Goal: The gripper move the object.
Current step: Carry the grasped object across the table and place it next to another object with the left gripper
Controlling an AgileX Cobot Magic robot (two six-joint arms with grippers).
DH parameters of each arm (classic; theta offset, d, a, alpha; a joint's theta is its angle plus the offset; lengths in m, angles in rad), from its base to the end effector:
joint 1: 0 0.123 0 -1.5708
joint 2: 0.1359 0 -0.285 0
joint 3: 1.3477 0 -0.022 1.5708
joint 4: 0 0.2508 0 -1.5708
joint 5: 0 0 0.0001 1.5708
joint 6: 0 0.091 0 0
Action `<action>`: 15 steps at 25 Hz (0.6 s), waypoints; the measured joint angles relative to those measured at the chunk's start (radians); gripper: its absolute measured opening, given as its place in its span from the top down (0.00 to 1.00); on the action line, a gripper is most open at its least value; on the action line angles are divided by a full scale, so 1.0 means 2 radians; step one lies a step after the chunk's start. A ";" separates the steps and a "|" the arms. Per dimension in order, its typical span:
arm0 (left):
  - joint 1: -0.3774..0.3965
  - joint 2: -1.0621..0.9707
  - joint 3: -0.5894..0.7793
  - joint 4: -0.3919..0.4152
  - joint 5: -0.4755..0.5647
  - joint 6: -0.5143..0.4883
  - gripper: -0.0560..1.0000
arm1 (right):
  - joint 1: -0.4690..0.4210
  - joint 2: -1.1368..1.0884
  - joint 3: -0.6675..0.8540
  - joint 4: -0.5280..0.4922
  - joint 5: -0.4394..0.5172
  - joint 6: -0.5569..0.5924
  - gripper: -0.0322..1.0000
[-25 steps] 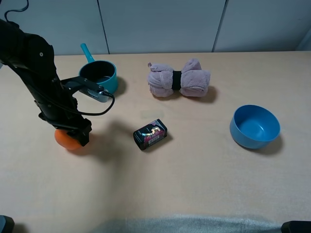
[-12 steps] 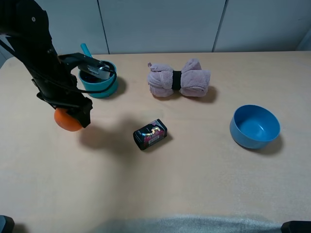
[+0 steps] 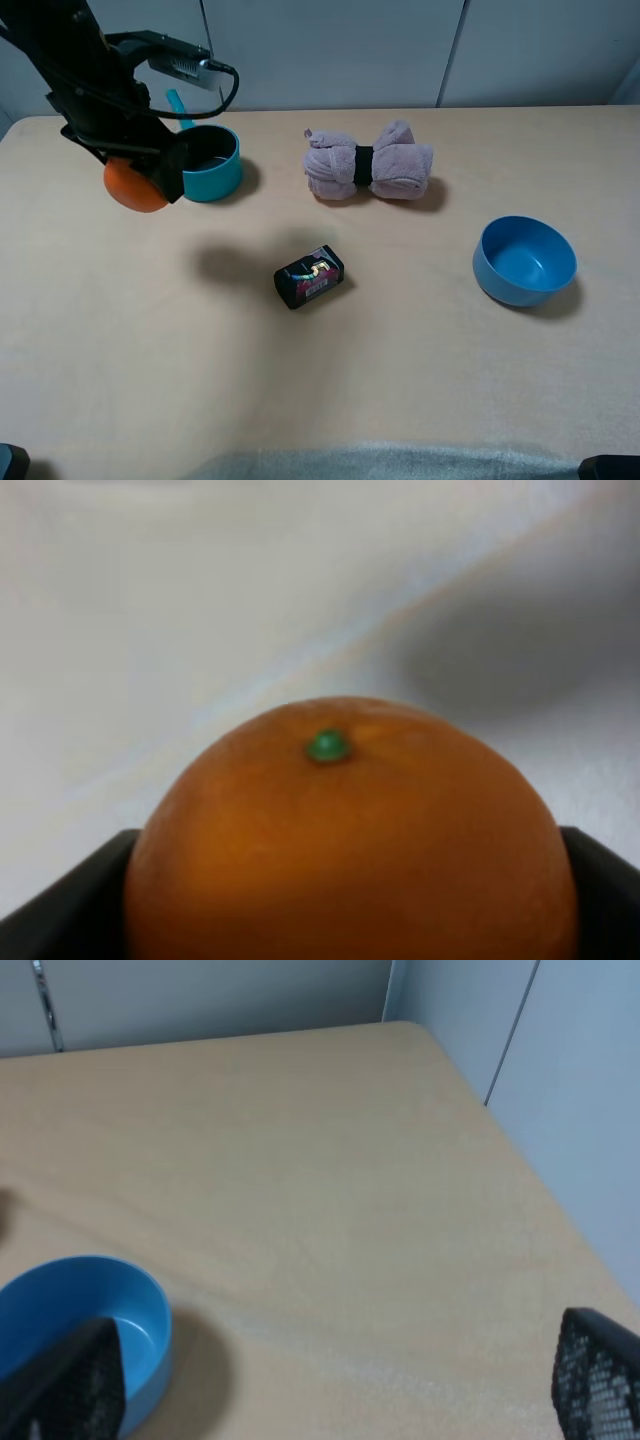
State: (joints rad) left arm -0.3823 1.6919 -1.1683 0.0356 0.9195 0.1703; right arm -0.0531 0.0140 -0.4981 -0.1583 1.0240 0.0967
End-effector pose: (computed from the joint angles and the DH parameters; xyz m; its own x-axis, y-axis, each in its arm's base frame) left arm 0.3056 -0.1201 0.2237 -0.8197 0.5351 -0.2043 0.5334 0.8431 0.0679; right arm -0.0021 -0.0122 0.2806 -0.4293 0.0366 -0.9024 0.1798 0.9826 -0.0457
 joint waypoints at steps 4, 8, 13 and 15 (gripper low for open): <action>0.009 0.000 -0.031 0.000 0.018 -0.005 0.17 | 0.000 0.000 0.000 0.000 0.000 0.000 0.34; 0.030 0.000 -0.045 0.002 0.027 -0.005 0.17 | 0.000 0.000 0.000 0.000 0.000 0.000 0.34; 0.076 0.000 -0.045 0.013 0.022 -0.005 0.17 | 0.000 0.000 0.000 0.000 0.000 0.000 0.34; 0.095 0.000 -0.045 0.013 0.012 -0.005 0.17 | 0.000 0.000 0.000 0.000 0.000 0.000 0.34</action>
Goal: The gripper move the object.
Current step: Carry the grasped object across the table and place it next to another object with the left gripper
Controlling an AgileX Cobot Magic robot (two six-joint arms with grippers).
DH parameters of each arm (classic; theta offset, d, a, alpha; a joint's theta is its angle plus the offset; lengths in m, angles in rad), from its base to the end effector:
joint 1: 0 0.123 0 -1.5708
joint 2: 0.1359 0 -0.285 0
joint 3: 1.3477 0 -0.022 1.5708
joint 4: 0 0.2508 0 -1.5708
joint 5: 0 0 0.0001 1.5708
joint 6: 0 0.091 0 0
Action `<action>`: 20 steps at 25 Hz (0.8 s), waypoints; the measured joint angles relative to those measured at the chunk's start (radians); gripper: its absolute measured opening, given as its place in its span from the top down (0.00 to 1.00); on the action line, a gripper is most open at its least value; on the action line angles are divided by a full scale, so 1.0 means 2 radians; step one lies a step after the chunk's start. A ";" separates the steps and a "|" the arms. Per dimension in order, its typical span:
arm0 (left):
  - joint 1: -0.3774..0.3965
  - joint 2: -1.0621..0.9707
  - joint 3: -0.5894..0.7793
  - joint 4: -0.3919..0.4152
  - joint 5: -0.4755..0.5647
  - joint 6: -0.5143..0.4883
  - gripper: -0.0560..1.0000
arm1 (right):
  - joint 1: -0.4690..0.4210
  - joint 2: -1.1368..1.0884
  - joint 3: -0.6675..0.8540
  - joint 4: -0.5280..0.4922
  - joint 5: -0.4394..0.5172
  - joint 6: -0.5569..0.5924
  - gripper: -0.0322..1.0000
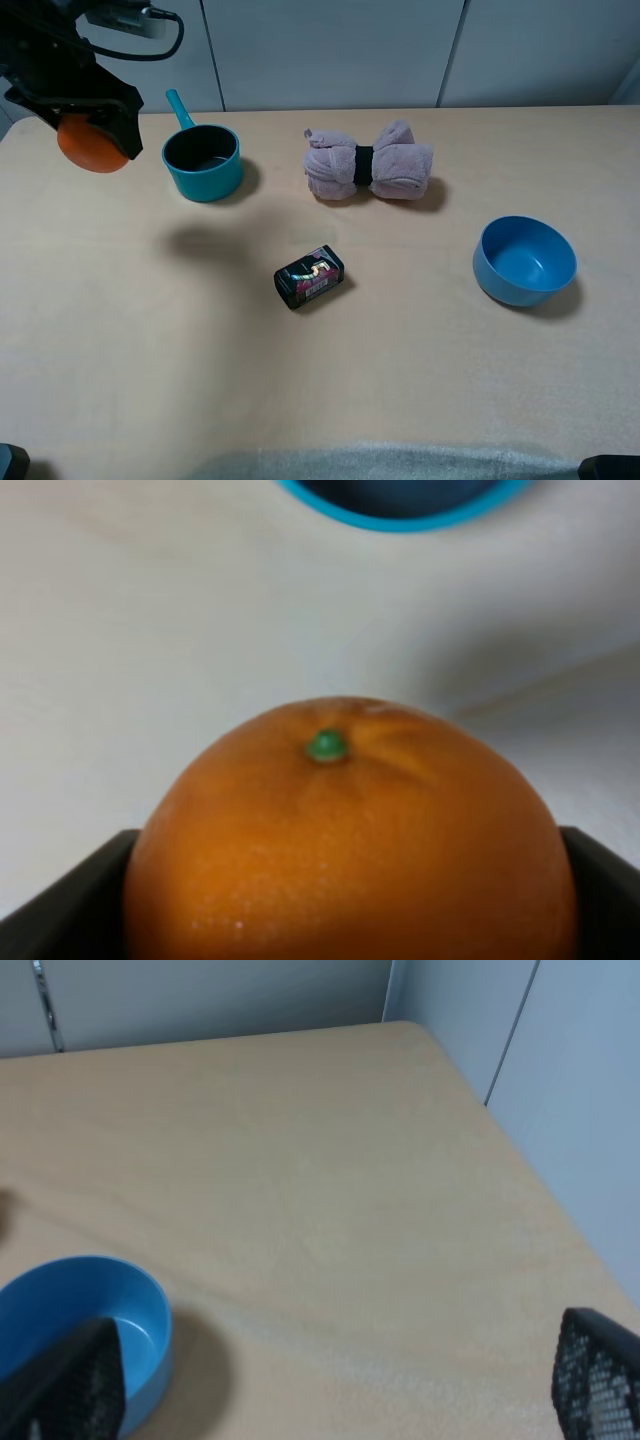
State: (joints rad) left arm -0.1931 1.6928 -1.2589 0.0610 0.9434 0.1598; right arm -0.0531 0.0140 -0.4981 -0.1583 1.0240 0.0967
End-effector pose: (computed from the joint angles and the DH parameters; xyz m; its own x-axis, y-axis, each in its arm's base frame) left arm 0.3357 -0.0611 0.2467 -0.8901 0.3719 -0.2634 0.3581 0.9283 0.1005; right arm -0.0021 -0.0122 0.2806 -0.4293 0.0366 -0.9024 0.1798 0.9826 -0.0457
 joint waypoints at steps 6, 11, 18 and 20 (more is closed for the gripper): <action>0.042 0.015 -0.004 0.000 -0.022 0.000 0.17 | 0.000 0.000 0.000 0.000 0.000 0.000 0.34; 0.045 0.048 -0.023 0.000 -0.030 0.000 0.17 | 0.000 0.000 0.000 0.000 0.000 0.000 0.34; 0.047 0.095 -0.073 0.000 -0.031 0.000 0.17 | 0.000 0.000 0.000 0.000 0.000 0.000 0.34; 0.049 0.105 -0.085 0.000 -0.032 0.000 0.17 | 0.000 0.000 0.000 0.000 0.000 0.000 0.34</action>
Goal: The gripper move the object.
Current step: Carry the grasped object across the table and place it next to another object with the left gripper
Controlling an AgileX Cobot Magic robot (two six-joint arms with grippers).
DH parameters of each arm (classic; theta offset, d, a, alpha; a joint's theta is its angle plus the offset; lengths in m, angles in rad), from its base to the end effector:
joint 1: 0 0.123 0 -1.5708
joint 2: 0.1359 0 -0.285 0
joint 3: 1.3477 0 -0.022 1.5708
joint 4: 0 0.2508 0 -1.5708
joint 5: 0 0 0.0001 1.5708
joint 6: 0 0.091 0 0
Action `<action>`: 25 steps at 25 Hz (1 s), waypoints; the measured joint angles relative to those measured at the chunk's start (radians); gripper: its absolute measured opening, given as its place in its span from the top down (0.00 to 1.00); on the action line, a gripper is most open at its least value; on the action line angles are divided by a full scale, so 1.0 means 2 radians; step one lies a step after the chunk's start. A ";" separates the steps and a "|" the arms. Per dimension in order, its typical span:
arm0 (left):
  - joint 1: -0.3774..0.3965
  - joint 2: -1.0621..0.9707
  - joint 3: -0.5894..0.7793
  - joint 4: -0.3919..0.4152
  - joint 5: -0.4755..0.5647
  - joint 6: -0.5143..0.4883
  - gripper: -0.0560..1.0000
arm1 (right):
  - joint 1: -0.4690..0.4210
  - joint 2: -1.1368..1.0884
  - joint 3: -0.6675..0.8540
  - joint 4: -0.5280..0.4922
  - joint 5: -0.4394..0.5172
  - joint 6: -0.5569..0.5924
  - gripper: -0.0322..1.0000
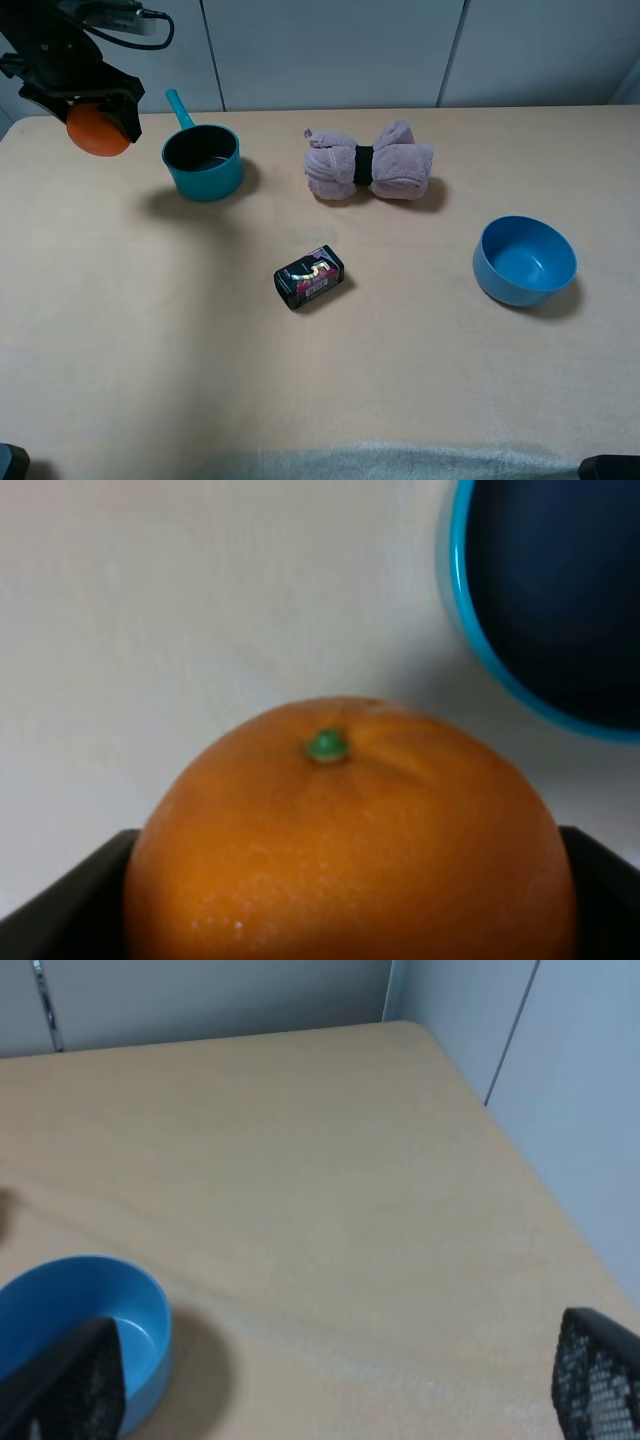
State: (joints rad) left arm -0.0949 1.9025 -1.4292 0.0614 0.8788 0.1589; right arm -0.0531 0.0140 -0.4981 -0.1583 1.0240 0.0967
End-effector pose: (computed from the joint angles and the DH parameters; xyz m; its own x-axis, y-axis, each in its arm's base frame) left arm 0.3951 -0.0333 0.2167 -0.9146 0.2845 -0.2873 0.2657 0.9585 0.1036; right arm -0.0021 -0.0122 0.2806 -0.4293 0.0366 -0.9024 0.1798 0.9826 -0.0457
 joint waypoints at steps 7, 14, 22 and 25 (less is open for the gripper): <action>0.020 0.032 -0.026 0.002 -0.004 0.000 0.17 | 0.000 0.000 0.000 0.000 0.000 0.000 0.34; 0.029 0.077 -0.028 0.004 -0.014 0.000 0.17 | 0.000 0.000 0.000 0.000 0.000 0.000 0.34; 0.029 0.106 -0.028 0.004 -0.025 -0.004 0.17 | 0.000 0.000 0.000 0.000 0.000 0.000 0.34; 0.029 0.112 -0.028 0.004 -0.029 -0.005 0.17 | 0.000 0.000 0.000 0.000 0.000 0.000 0.34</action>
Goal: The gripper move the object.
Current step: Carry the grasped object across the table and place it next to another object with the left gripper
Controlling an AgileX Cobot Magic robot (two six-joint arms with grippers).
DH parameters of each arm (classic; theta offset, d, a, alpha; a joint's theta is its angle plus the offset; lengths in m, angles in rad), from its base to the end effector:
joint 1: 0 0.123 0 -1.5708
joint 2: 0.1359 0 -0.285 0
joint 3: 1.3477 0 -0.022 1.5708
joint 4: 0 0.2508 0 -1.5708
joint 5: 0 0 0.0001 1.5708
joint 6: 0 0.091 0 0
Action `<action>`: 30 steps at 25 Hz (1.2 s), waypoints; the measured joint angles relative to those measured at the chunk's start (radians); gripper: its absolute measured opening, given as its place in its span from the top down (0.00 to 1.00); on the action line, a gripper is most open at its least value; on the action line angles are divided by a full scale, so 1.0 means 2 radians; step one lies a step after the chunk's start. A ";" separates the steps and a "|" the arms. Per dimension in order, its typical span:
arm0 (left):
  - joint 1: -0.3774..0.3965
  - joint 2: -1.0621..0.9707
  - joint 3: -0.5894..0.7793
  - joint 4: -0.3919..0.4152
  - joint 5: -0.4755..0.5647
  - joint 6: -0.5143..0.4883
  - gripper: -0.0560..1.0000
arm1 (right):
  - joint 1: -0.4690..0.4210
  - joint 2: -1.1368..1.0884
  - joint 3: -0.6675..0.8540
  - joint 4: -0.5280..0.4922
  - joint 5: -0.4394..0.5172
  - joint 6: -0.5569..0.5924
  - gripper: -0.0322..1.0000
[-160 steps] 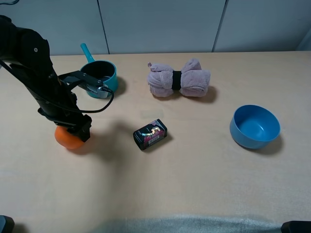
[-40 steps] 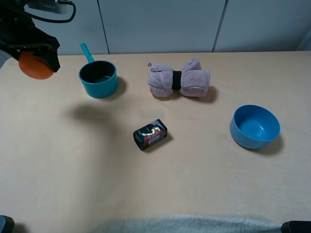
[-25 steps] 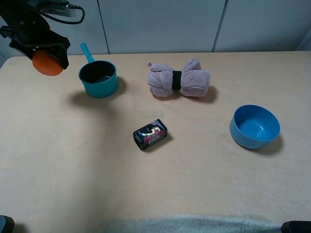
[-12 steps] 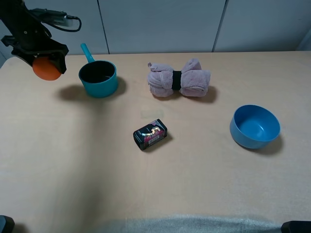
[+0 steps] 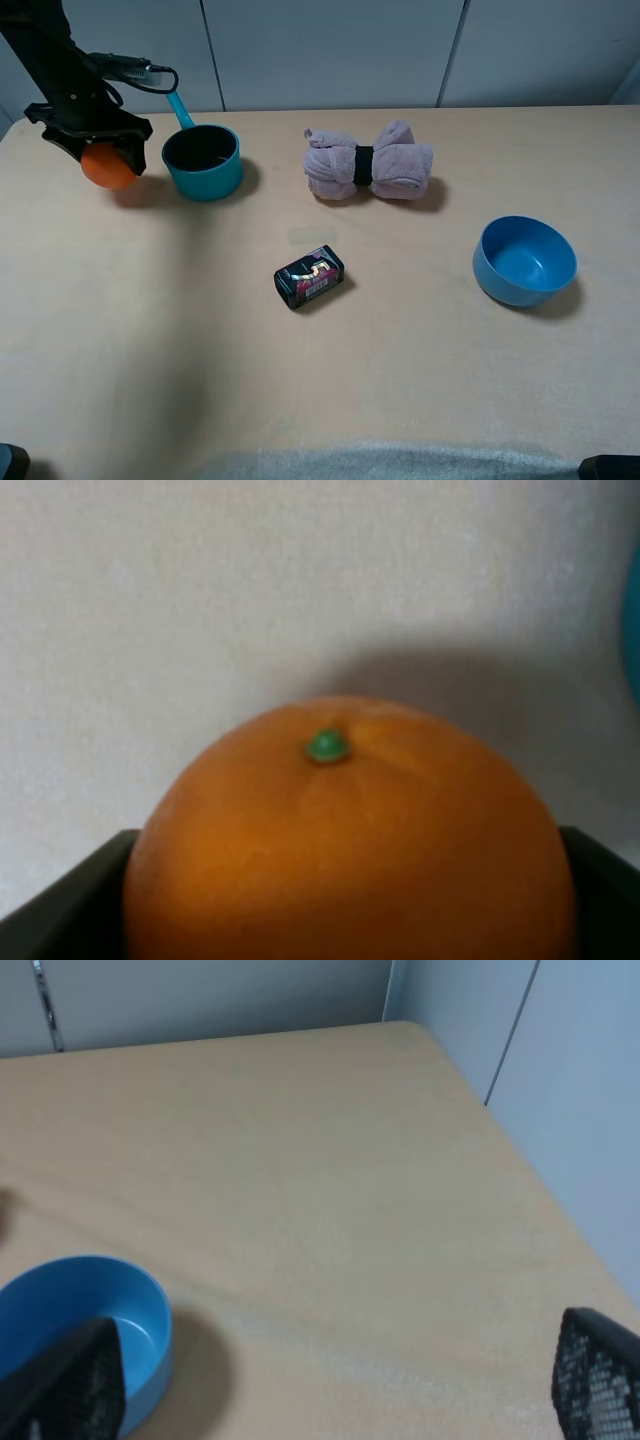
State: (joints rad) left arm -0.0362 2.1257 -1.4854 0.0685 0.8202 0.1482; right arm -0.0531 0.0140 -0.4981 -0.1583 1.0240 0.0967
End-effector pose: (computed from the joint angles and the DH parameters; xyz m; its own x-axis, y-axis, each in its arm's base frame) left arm 0.4243 -0.0108 0.1405 -0.9560 0.2282 -0.1841 0.2156 0.9727 0.0864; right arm -0.0021 -0.0122 0.2806 -0.4293 0.0366 -0.9024 0.1798 0.9826 -0.0457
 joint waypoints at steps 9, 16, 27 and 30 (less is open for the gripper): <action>0.000 0.021 0.000 0.000 -0.011 0.000 0.17 | 0.000 0.000 0.000 0.000 0.000 0.000 0.34; 0.000 0.021 0.000 0.002 -0.011 0.000 0.17 | 0.000 0.000 0.000 0.000 0.000 0.000 0.34; 0.000 0.021 0.000 0.007 -0.009 -0.002 0.17 | 0.000 0.000 0.000 0.000 0.000 0.000 0.34; 0.000 0.021 0.000 0.007 -0.008 -0.002 0.17 | 0.000 0.000 0.000 0.000 0.000 0.000 0.34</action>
State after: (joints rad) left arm -0.0362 2.1681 -1.4854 0.0823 0.8040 0.1449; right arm -0.0531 0.0140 -0.4981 -0.1583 1.0240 0.0967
